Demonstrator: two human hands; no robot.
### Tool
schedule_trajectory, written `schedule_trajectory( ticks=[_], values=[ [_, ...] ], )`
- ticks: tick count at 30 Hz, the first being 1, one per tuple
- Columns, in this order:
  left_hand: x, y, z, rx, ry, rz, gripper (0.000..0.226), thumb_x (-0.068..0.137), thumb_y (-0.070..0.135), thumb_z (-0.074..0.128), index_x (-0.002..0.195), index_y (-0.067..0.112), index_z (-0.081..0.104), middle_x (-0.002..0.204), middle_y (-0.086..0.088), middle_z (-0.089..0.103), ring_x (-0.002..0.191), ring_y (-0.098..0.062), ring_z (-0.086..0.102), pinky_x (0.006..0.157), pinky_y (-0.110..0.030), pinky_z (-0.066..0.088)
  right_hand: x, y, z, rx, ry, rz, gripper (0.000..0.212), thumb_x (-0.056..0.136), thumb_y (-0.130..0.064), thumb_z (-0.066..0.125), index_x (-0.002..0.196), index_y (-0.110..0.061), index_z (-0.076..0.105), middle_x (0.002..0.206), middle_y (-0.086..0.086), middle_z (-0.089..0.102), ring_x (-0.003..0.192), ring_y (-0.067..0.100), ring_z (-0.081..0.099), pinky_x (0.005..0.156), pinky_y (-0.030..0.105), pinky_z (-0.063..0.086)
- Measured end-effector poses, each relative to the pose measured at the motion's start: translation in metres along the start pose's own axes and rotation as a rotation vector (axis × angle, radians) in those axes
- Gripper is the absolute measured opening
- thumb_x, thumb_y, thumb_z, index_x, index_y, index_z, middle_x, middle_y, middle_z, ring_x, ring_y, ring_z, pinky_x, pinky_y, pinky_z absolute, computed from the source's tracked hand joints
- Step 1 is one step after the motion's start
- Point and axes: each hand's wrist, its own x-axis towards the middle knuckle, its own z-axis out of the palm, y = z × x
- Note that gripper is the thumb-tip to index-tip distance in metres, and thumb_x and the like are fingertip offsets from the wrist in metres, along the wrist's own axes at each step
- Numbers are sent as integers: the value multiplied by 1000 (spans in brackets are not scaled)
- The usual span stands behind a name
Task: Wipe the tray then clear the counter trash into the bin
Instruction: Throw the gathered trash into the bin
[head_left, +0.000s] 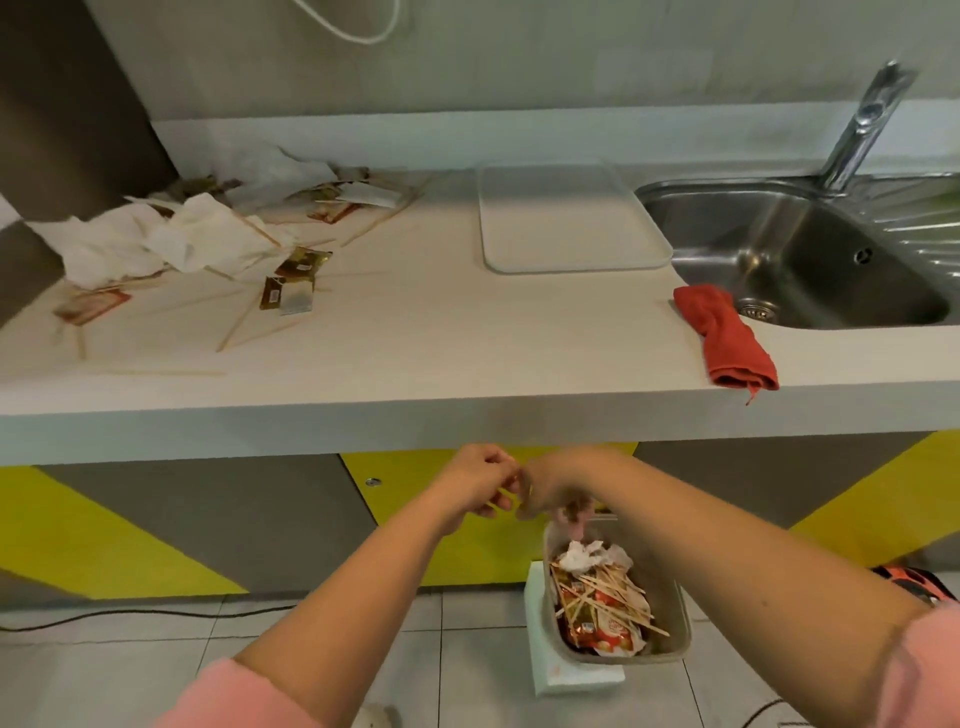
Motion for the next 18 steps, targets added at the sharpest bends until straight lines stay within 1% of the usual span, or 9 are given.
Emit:
schedule_trajectory(
  ticks=[1, 2, 4, 6, 8, 11, 14, 17, 18],
  values=[
    [-6, 5, -15, 13, -11, 5, 21, 98, 16, 44, 78, 20, 50, 70, 3, 55, 55, -9, 50, 48, -19, 37, -4, -13, -9, -56, 2, -14, 31, 96, -36, 50, 112, -10, 43, 94, 13, 64, 32, 10, 53, 44, 23, 45],
    [-11, 11, -26, 28, -24, 12, 22, 98, 16, 44, 78, 20, 51, 71, 3, 55, 56, -10, 50, 49, -19, 37, -10, -22, -16, -87, -2, -24, 34, 96, -38, 49, 114, -9, 43, 96, 14, 64, 36, 11, 54, 45, 23, 44],
    [-21, 21, -53, 60, -25, 40, 22, 97, 16, 45, 78, 19, 54, 72, 2, 56, 57, -10, 53, 49, -19, 39, -22, -45, -30, -104, -16, -56, 43, 97, -39, 46, 127, -10, 40, 91, 12, 65, 44, 12, 56, 48, 21, 42],
    [-30, 31, -80, 83, -1, 77, 18, 96, 15, 47, 81, 17, 59, 74, 1, 59, 58, -11, 55, 49, -18, 41, -33, -68, -45, -110, -11, -95, 46, 97, -38, 45, 133, -11, 36, 84, 9, 62, 47, 12, 57, 47, 19, 41],
    [-38, 39, -106, 98, 32, 110, 14, 95, 16, 49, 91, 14, 62, 78, -1, 61, 59, -11, 57, 49, -18, 43, -41, -89, -60, -140, 22, -136, 43, 98, -36, 46, 130, -7, 41, 85, 9, 62, 50, 12, 55, 46, 19, 40],
    [-47, 44, -146, 120, 105, 151, 17, 95, 19, 52, 103, 10, 64, 82, -2, 63, 62, -11, 57, 52, -18, 43, -44, -118, -80, -182, 127, -214, 37, 96, -32, 49, 122, -6, 54, 86, 7, 63, 53, 12, 53, 49, 21, 38],
    [-48, 42, -185, 154, 198, 161, 15, 94, 20, 54, 101, 13, 65, 87, -4, 64, 64, -11, 57, 56, -20, 43, -38, -143, -98, -170, 270, -293, 30, 95, -28, 51, 116, -10, 61, 83, 4, 63, 54, 11, 51, 50, 22, 38],
    [-43, 35, -226, 212, 287, 149, 13, 92, 14, 56, 101, 13, 65, 90, -4, 64, 67, -12, 57, 60, -22, 44, -24, -167, -112, -97, 400, -339, 23, 94, -23, 53, 109, -10, 65, 83, 5, 62, 54, 10, 50, 50, 20, 39],
    [-41, 32, -239, 243, 314, 143, 14, 91, 11, 56, 101, 13, 66, 91, -5, 64, 68, -12, 57, 60, -22, 44, -18, -175, -115, -78, 438, -346, 22, 93, -21, 53, 107, -11, 66, 85, 5, 62, 56, 11, 52, 53, 20, 41]
  ],
)
